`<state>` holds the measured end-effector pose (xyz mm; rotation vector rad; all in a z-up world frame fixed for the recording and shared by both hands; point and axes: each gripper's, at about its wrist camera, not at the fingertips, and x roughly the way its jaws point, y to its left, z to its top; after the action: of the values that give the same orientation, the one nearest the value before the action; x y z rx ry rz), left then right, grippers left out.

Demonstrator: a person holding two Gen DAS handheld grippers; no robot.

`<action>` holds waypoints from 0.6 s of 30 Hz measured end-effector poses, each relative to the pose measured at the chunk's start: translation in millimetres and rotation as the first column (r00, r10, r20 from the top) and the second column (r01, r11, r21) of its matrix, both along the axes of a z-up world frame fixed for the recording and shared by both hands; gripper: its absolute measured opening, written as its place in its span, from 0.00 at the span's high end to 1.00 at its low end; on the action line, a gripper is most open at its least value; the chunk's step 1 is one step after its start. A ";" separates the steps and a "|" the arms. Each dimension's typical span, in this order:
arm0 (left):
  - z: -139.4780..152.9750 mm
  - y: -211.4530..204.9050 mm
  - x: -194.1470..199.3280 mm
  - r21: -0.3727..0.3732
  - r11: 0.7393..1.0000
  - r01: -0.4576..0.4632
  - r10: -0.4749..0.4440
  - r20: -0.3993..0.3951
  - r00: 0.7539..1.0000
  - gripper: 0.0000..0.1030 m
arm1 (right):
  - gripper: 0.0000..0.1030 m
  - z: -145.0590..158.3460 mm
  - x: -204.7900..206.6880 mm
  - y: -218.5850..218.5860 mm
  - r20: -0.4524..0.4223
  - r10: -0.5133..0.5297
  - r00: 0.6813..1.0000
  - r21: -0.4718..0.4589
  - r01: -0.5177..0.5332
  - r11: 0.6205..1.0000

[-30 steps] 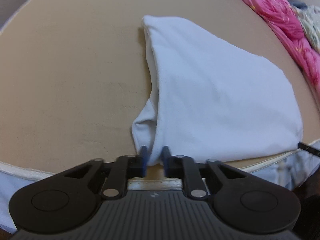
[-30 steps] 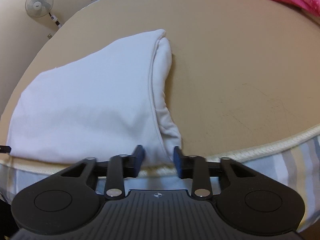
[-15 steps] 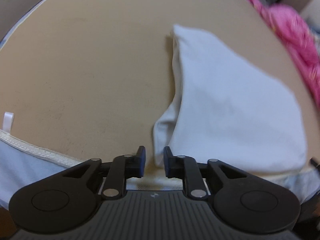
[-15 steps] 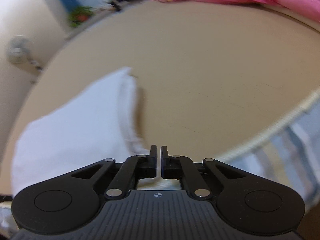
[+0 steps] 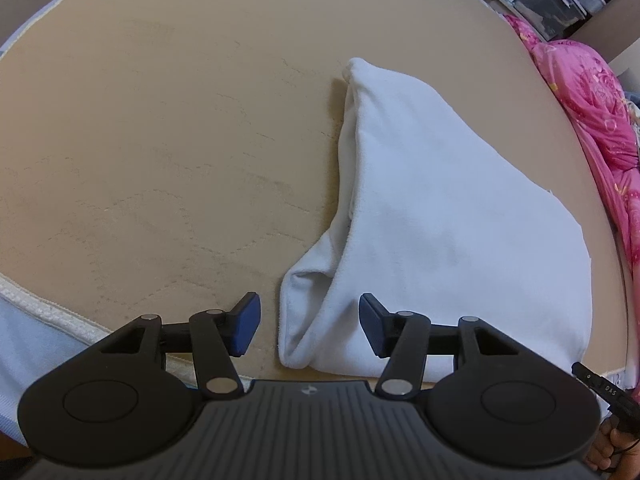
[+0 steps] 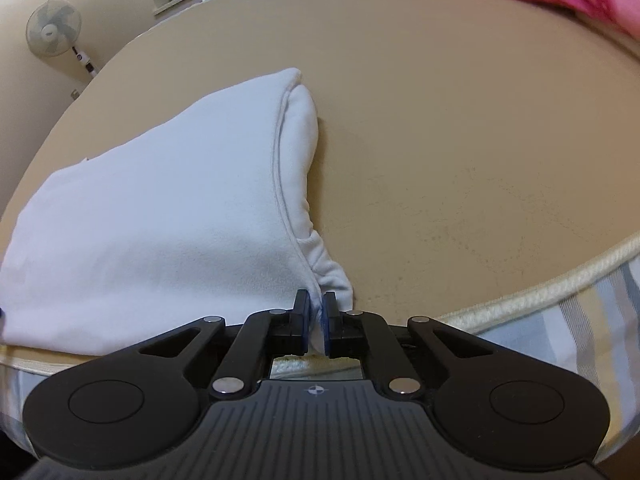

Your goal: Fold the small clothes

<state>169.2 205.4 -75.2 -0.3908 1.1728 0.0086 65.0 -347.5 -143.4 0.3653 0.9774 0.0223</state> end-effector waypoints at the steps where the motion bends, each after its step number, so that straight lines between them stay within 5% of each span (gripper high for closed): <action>1: -0.9 -1.1 1.5 0.003 1.000 0.005 -0.005 -0.003 1.000 0.42 | 0.94 0.5 2.1 0.1 0.000 0.001 1.000 -0.005 -0.001 1.000; 6: -1.4 -2.2 1.8 0.015 1.000 0.023 -0.023 -0.005 1.000 0.42 | 0.66 -0.4 3.9 1.4 -0.022 -0.009 1.000 -0.115 0.007 0.993; 8: -1.5 -2.4 2.1 0.017 1.000 0.027 -0.027 -0.003 1.000 0.42 | 0.69 9.2 2.2 -1.5 -0.016 -0.048 0.999 -0.167 0.045 0.985; 11: 0.8 -0.4 -1.0 0.018 0.999 0.027 -0.027 0.004 1.000 0.42 | 0.69 39.5 1.2 -7.7 0.067 -0.063 0.996 -0.242 0.077 0.967; 18: 7.2 12.1 -13.3 -0.050 0.999 -0.013 0.015 0.029 0.999 0.42 | 0.64 114.6 -4.4 -13.7 0.372 0.035 0.928 -0.172 0.032 0.985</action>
<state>155.9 217.5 -68.0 -0.4422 1.1429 -0.0143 60.6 -361.2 -28.8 0.1873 0.5946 0.0066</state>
